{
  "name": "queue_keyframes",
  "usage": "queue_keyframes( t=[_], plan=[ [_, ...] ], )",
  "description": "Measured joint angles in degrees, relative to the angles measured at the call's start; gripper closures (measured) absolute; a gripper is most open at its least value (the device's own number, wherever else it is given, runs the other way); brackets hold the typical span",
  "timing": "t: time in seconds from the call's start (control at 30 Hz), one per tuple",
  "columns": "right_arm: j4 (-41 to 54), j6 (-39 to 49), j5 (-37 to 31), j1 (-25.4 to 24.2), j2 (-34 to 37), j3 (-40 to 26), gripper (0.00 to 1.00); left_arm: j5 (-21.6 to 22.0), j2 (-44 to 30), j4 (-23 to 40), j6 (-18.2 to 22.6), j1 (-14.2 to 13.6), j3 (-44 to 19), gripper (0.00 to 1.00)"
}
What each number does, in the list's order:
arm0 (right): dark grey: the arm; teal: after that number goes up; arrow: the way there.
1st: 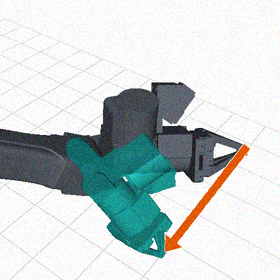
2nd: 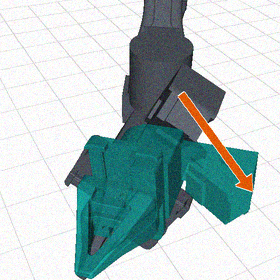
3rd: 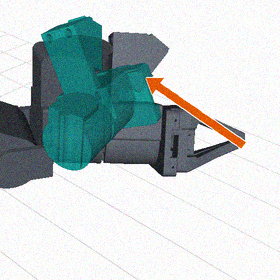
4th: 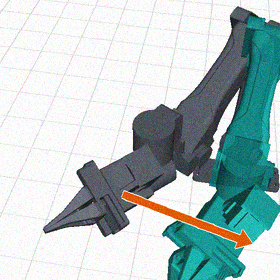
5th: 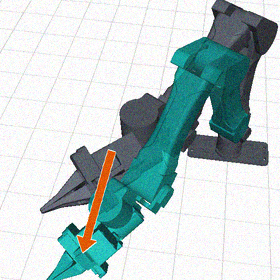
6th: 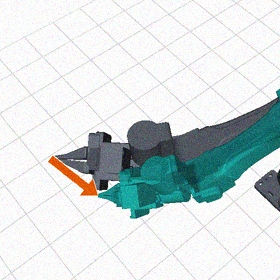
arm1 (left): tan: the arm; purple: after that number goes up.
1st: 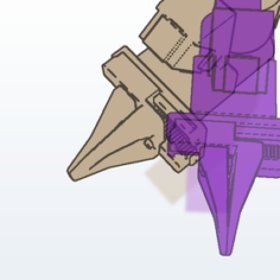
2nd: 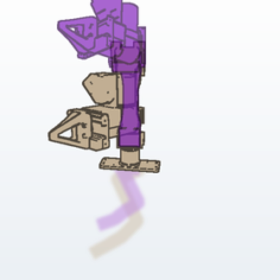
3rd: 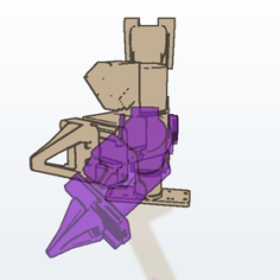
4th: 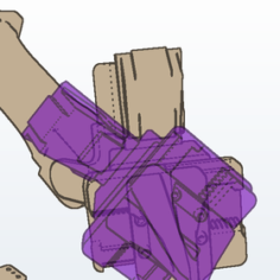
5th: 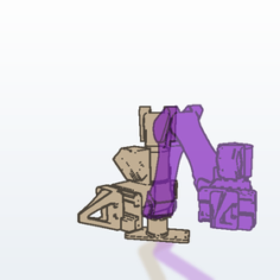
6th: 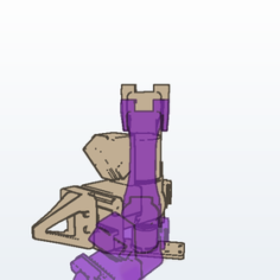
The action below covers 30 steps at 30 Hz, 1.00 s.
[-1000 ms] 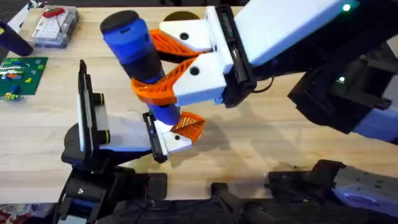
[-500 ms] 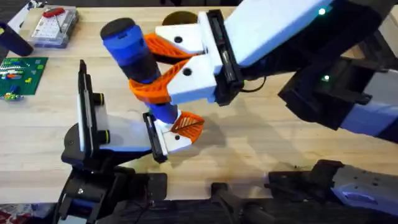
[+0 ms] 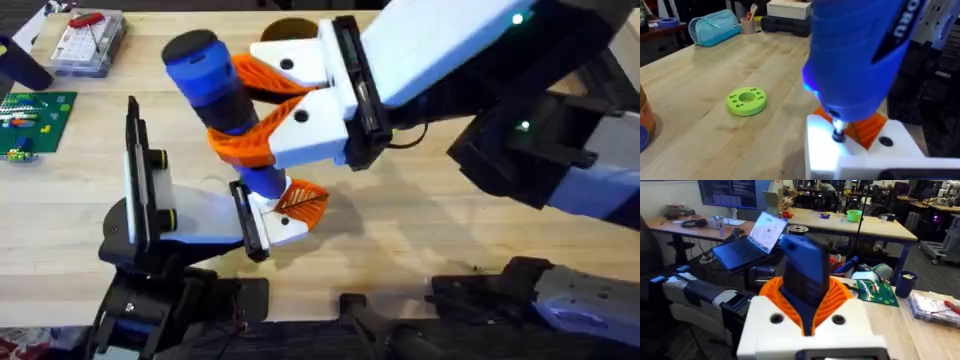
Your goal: Pick up the gripper from the table and insert it into the empty holder that is missing its gripper. Then pick up a screw, insert it into the mounting hole, and use the screwdriver to tighten it. Finally, clean up the table by picking up the vegetable and placing it into the bucket.
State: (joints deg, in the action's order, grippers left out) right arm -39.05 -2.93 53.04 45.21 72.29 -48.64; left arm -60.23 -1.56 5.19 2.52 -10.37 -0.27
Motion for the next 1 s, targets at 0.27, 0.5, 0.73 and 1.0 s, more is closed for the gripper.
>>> queue_keyframes(
  t=[0.27,0.5,0.73,1.0],
  plan=[
    [0.0,0.0,0.8,0.0,0.0,0.2,0.942,0.0,0.0,0.0,0.0,0.0,0.0,0.986],
    [-0.1,0.2,1.1,0.0,0.0,0.5,0.942,0.0,0.0,0.0,0.0,0.0,0.0,0.986],
    [-0.2,0.4,1.8,0.0,0.0,0.5,0.943,0.0,0.0,0.0,0.0,0.0,0.0,0.986],
    [0.0,0.5,2.5,0.0,0.0,0.5,0.944,0.0,0.0,0.1,0.0,0.0,0.0,0.986]
  ],
)
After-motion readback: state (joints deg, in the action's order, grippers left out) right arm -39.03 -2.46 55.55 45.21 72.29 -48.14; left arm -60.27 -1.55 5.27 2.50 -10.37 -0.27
